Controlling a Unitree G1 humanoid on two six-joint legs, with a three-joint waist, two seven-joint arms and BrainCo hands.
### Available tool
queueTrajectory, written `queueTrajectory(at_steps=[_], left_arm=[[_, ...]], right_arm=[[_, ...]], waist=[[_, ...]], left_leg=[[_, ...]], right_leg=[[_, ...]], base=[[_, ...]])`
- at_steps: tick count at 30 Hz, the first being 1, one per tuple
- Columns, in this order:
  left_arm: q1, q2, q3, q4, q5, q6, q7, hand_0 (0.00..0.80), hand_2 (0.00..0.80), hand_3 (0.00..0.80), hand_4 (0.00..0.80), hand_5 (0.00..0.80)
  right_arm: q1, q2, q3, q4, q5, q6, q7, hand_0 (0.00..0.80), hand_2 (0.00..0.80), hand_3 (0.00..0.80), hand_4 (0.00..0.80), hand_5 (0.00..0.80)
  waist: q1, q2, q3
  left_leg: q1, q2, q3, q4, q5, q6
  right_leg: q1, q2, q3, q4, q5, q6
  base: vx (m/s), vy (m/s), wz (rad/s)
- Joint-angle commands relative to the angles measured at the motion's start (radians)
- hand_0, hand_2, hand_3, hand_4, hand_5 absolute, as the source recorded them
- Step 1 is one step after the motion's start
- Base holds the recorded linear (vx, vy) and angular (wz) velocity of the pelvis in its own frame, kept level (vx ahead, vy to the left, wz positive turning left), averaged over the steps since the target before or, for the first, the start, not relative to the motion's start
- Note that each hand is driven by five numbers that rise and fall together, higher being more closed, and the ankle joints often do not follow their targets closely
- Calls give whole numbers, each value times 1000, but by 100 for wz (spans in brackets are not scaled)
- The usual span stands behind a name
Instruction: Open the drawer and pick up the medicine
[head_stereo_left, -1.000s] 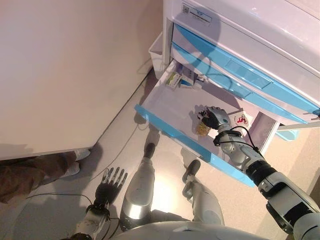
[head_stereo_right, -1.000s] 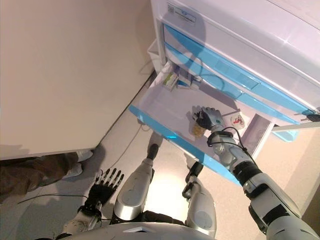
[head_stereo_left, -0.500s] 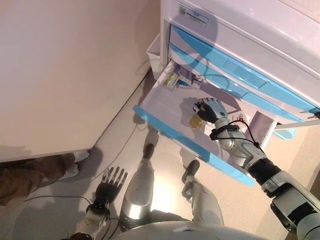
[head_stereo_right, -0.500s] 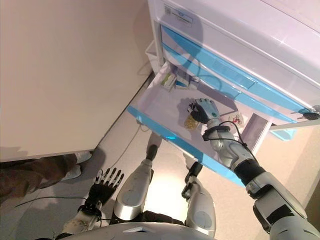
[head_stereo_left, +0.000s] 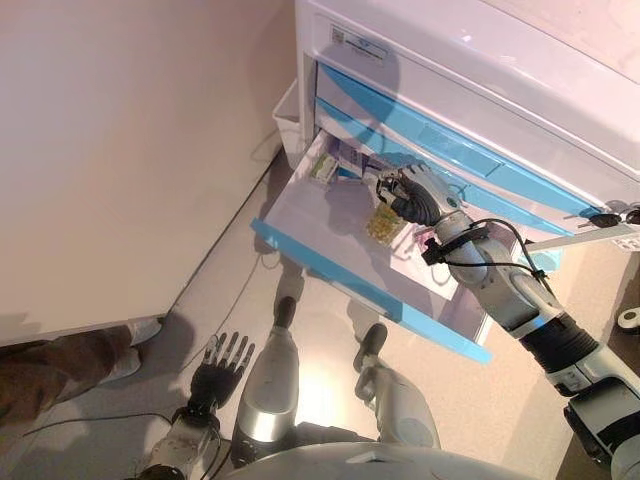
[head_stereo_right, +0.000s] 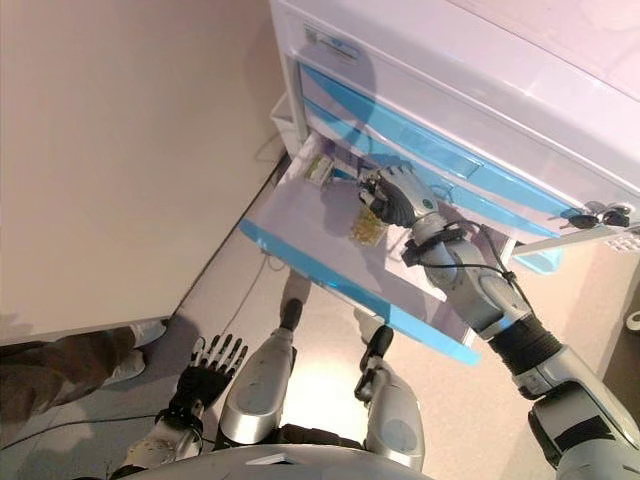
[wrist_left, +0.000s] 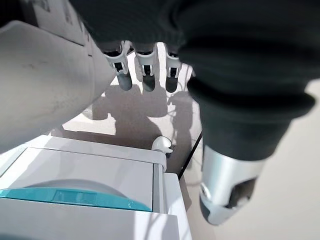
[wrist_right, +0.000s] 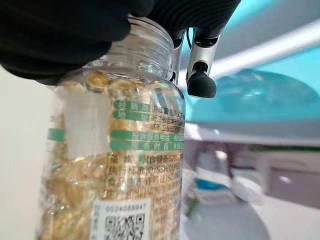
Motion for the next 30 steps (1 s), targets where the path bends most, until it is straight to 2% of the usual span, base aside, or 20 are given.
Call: queueTrajectory(at_steps=[1, 10, 16, 25, 30], left_arm=[[91, -15, 6, -21, 12, -19, 10, 0, 0, 0, 0, 0], [105, -29, 20, -19, 13, -21, 26, 0, 0, 0, 0, 0], [113, -39, 33, -3, 18, -24, 34, 0, 0, 0, 0, 0], [131, -43, 76, 41, 49, -12, 49, 0, 0, 0, 0, 0], [136, -34, 93, 73, 76, 3, 54, 0, 0, 0, 0, 0]], right_arm=[[-3, -49, -22, -146, 90, -82, 76, 800, 800, 800, 800, 800], [8, -74, -102, -353, 287, -126, 261, 800, 800, 800, 800, 800], [-2, -79, -181, -433, 435, -97, 321, 800, 800, 800, 800, 800], [-92, -115, -303, -412, 629, 4, 314, 800, 800, 800, 800, 800], [-215, -153, -315, -315, 760, 116, 264, 800, 800, 800, 800, 800]], waist=[[-21, 1, -128], [-41, -11, -180], [-53, -20, -219], [-54, -32, -284], [-42, -40, -316]], left_leg=[[-13, -5, 13, -22, -13, 32], [27, 5, 31, -52, -13, 28], [56, 12, 40, -70, -20, 22], [103, 22, 47, -92, -27, 17], [131, 24, 47, -110, -27, 13]], right_leg=[[54, 8, 12, 49, -56, 45], [73, 11, 31, 38, -61, 49], [91, 14, 40, 27, -67, 52], [130, 19, 45, 8, -71, 55], [158, 18, 35, -8, -73, 56]], base=[[19, 5, -6], [30, 4, -8], [44, -1, -7], [75, -5, -8], [74, 0, -2]])
